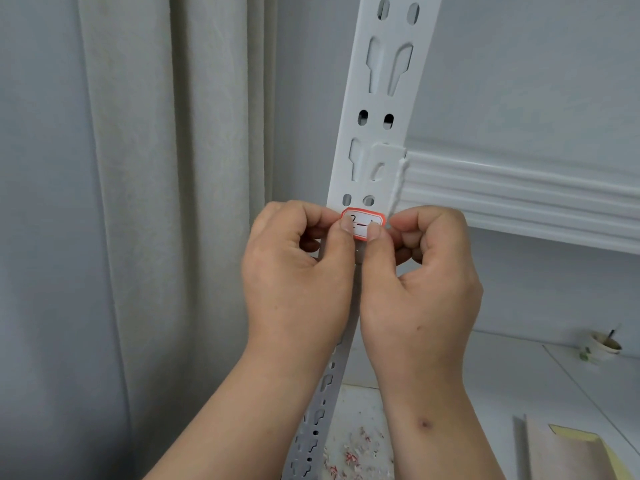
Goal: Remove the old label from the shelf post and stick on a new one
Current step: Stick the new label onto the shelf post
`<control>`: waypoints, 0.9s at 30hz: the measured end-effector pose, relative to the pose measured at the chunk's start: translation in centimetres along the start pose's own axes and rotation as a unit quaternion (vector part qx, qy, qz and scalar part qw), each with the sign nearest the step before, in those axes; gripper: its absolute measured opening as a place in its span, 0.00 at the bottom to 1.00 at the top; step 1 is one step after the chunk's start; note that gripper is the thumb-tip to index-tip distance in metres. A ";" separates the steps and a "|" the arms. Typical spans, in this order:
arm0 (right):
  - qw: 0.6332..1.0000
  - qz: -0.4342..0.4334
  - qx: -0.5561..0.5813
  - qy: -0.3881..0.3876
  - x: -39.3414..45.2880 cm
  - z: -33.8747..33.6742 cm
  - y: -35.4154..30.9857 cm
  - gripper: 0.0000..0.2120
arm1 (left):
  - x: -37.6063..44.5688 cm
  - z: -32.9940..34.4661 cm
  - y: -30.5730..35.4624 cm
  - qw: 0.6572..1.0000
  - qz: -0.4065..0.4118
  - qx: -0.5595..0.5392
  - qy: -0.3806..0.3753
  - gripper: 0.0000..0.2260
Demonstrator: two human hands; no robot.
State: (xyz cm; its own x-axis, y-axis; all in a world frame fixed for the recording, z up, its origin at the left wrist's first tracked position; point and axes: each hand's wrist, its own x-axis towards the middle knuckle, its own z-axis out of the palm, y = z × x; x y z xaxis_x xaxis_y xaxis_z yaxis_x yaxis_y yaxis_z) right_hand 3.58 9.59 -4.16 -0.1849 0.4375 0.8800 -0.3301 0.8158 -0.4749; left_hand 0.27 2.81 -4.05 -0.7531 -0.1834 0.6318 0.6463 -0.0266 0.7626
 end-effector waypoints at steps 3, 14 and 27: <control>1.000 -0.014 -0.008 0.002 0.0 0.0 -0.1 0.09 | 0.0 0.0 0.0 1.000 0.003 0.002 0.000 0.11; 0.999 -0.033 -0.011 0.003 0.0 -0.1 0.1 0.10 | 0.0 0.3 -0.3 1.000 0.017 0.013 0.002 0.11; 0.999 -0.029 -0.019 0.001 0.0 0.1 0.1 0.12 | 0.1 0.5 -0.3 1.000 0.020 0.016 0.014 0.10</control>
State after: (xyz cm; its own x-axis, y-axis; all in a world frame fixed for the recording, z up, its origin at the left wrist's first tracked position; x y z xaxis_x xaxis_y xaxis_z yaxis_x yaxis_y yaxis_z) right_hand 3.48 9.66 -4.16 -0.1640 0.3906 0.9058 -0.3041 0.8535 -0.4231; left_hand -0.03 3.27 -4.19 -0.7234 -0.2105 0.6576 0.6707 0.0118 0.7416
